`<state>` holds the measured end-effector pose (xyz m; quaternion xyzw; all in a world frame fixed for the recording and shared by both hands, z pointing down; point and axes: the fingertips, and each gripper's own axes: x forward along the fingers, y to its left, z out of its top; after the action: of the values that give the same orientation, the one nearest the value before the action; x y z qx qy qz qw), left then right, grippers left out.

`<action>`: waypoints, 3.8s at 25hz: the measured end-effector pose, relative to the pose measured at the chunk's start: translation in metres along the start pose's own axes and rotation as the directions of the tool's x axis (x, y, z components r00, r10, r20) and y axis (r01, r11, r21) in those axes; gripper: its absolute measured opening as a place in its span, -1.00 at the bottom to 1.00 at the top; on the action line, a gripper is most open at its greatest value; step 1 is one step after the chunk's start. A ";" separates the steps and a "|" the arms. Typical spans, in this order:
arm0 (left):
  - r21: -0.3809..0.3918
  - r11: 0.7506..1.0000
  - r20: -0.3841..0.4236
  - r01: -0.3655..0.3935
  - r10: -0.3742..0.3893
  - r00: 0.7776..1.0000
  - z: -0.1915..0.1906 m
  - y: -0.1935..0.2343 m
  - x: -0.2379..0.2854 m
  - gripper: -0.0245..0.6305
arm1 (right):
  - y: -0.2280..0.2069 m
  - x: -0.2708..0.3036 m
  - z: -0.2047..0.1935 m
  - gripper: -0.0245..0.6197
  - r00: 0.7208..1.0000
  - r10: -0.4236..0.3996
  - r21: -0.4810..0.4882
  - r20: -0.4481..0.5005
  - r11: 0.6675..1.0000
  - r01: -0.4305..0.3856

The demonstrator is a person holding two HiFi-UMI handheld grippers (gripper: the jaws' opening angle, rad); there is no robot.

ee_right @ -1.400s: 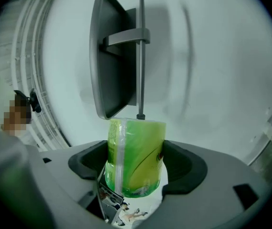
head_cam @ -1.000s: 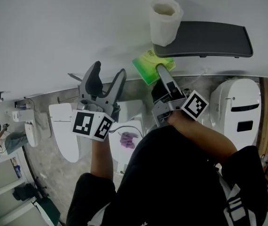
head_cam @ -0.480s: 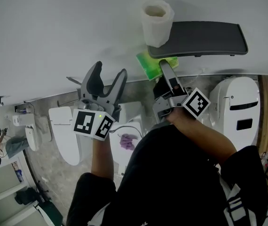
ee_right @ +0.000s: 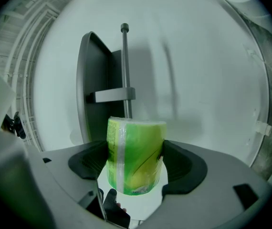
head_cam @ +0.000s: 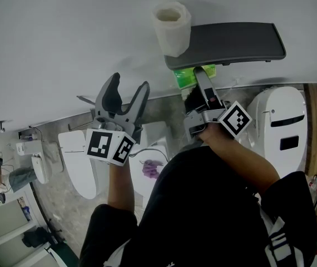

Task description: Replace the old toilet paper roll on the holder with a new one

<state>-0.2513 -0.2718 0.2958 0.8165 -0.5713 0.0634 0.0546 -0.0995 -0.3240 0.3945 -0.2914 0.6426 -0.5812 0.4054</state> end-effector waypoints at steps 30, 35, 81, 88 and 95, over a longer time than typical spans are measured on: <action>-0.029 0.995 0.017 0.095 -0.094 0.995 0.000 -0.006 0.016 0.05 | 0.000 -0.006 0.006 0.21 0.993 -0.025 -0.020 -0.119 1.000 0.023; -0.029 0.994 0.030 0.101 -0.101 0.994 0.003 -0.006 0.017 0.05 | 0.000 -0.015 -0.001 0.21 0.972 -0.041 -0.016 -0.230 0.999 0.039; -0.082 0.996 0.104 -0.034 0.042 0.994 0.002 -0.006 -0.005 -0.85 | 0.112 -0.066 0.058 -0.85 0.939 -0.172 -0.954 -0.298 0.102 -0.284; -0.044 0.999 0.074 -0.021 0.024 0.997 -0.009 -0.024 -0.002 -0.86 | 0.107 -0.072 0.066 -0.86 0.944 -0.186 -0.961 -0.273 0.109 -0.256; -0.047 0.999 0.074 -0.003 0.007 0.997 -0.010 -0.030 -0.001 -0.86 | 0.114 -0.075 0.064 -0.86 0.947 -0.165 -0.960 -0.277 0.091 -0.265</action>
<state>-0.2238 -0.2586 0.3045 0.8154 -0.5763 0.0198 0.0521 0.0045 -0.2754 0.2962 -0.3681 0.9295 -0.0189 0.0137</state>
